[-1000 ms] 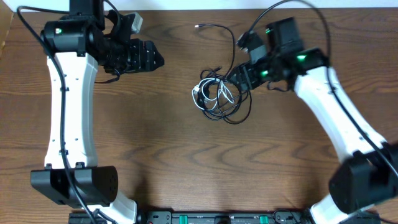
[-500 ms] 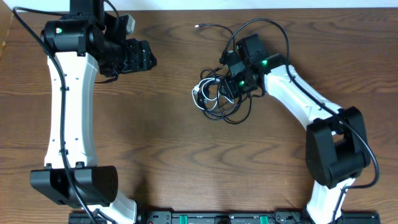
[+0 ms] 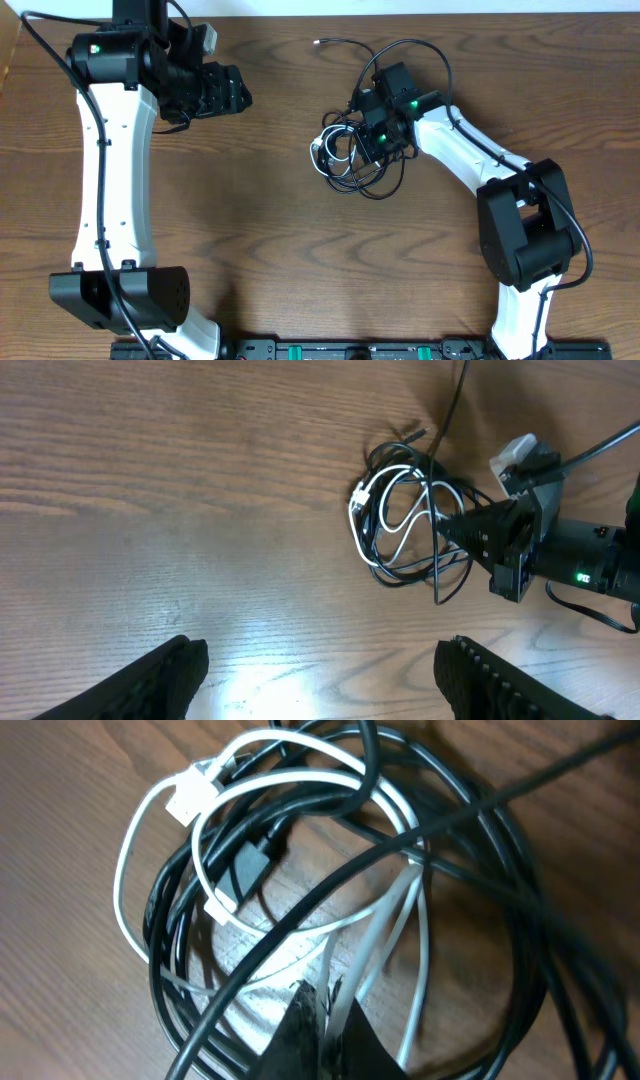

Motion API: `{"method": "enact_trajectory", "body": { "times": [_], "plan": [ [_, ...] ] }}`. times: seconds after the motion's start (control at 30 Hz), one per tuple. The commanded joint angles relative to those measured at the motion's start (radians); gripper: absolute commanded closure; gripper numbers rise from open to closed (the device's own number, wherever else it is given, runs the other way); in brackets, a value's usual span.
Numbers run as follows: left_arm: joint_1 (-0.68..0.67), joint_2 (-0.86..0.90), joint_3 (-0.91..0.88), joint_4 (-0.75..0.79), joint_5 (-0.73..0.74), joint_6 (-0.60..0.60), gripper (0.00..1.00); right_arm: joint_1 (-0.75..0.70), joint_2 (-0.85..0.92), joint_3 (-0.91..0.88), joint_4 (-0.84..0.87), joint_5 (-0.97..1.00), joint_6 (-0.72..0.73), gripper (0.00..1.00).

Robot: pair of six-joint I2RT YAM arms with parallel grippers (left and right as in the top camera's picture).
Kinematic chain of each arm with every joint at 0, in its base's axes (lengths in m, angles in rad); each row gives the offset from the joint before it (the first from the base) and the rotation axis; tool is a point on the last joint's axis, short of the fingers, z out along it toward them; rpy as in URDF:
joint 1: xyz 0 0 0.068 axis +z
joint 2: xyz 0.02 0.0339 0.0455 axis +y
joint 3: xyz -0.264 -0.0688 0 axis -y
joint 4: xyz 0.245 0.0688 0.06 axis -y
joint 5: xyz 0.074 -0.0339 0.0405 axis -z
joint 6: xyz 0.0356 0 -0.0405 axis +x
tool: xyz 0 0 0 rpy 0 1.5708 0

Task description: Untangle cables

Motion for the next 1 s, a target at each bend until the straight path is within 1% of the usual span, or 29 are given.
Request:
{"method": "enact_trajectory", "body": {
  "times": [0.0, 0.2, 0.33, 0.43, 0.57, 0.6, 0.73, 0.87, 0.97],
  "plan": [
    [-0.002, -0.007, 0.003, 0.000, -0.002, -0.005, 0.22, -0.016, -0.043, 0.042, -0.040, 0.002, 0.041, 0.99],
    [-0.005, -0.007, 0.003, 0.000, -0.002, -0.004, 0.22, -0.034, -0.202, 0.095, -0.105, -0.002, 0.100, 0.99],
    [-0.025, -0.007, 0.003, 0.005, -0.002, 0.002, 0.22, -0.059, -0.370, 0.100, -0.098, -0.001, 0.180, 0.99],
    [-0.041, -0.007, 0.003, 0.013, -0.002, 0.004, 0.22, -0.090, -0.481, 0.100, -0.093, -0.001, 0.209, 0.99],
    [-0.050, -0.007, 0.003, 0.018, -0.002, 0.004, 0.22, -0.117, -0.563, 0.100, -0.093, -0.001, 0.229, 0.99],
    [-0.055, -0.007, 0.003, 0.018, -0.002, 0.008, 0.22, -0.125, -0.586, 0.100, -0.097, 0.000, 0.261, 0.99],
    [-0.058, -0.007, 0.002, 0.018, 0.026, 0.012, 0.22, -0.124, -0.581, 0.098, -0.101, -0.001, 0.319, 0.99],
    [-0.071, -0.005, -0.007, 0.018, 0.172, 0.097, 0.22, -0.126, -0.555, 0.098, -0.116, 0.000, 0.356, 0.99],
    [-0.093, 0.003, -0.036, 0.019, 0.242, 0.125, 0.21, -0.130, -0.546, 0.098, -0.118, -0.001, 0.362, 0.99]
  ]
}}
